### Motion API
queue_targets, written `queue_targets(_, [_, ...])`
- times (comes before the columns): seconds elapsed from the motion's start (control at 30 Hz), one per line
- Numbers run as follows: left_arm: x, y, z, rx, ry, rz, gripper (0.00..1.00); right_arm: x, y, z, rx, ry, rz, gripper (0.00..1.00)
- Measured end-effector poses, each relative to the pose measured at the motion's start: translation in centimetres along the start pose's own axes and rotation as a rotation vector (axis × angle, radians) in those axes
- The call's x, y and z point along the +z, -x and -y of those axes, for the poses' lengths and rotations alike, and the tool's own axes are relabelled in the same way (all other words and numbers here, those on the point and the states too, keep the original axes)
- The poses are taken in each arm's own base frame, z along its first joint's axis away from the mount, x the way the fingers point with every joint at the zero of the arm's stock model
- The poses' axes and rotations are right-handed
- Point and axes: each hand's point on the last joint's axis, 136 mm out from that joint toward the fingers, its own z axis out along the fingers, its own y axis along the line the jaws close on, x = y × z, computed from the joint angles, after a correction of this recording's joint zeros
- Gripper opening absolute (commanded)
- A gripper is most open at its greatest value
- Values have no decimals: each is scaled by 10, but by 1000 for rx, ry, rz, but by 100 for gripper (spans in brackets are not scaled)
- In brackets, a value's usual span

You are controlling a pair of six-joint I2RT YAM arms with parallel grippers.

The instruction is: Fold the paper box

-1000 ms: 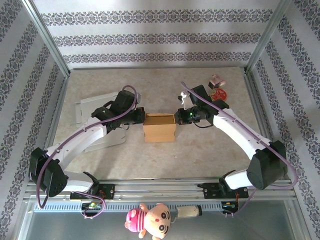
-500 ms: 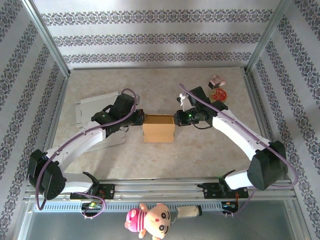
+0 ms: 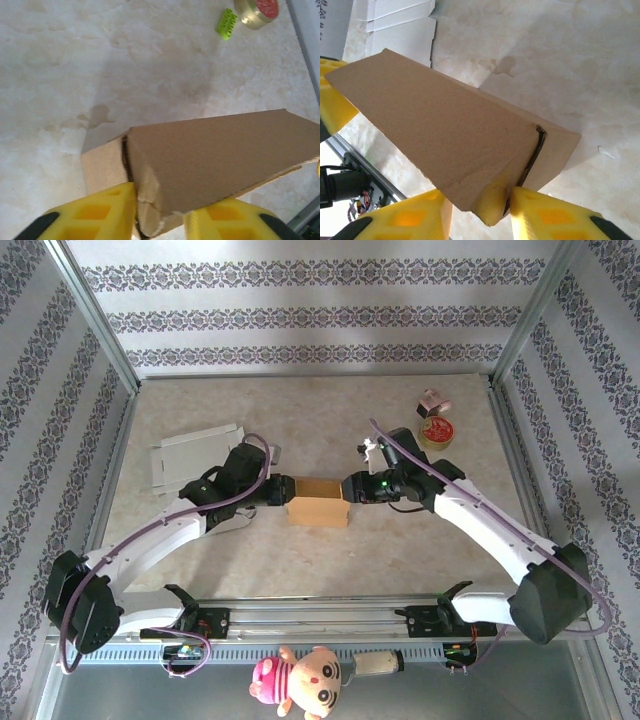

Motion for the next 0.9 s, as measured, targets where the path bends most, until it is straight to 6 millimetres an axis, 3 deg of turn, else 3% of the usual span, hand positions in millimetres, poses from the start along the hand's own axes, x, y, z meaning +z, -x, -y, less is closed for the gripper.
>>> queue_targets(0.3, [-12,-5,1,1,-9,-4,48,-21,6,-10,5,27,65,49])
queue_targets(0.43, [-26,0,4,4,-15,31,49,-26,9,-11,37,30,87,41])
queue_targets(0.53, [-38,12,9,-22,-21,83,46,-27,12,-9,77,18,102,31])
queue_targets(0.67, [-44,30,18,-68,-37,121,43,-24,18,-6,122,12,110,27])
queue_targets(0.77, [-36,38,17,-96,-25,119,36,-16,19,-3,146,6,98,21])
queue_targets(0.9, [-17,35,3,-155,14,80,27,-12,20,-1,153,3,91,18])
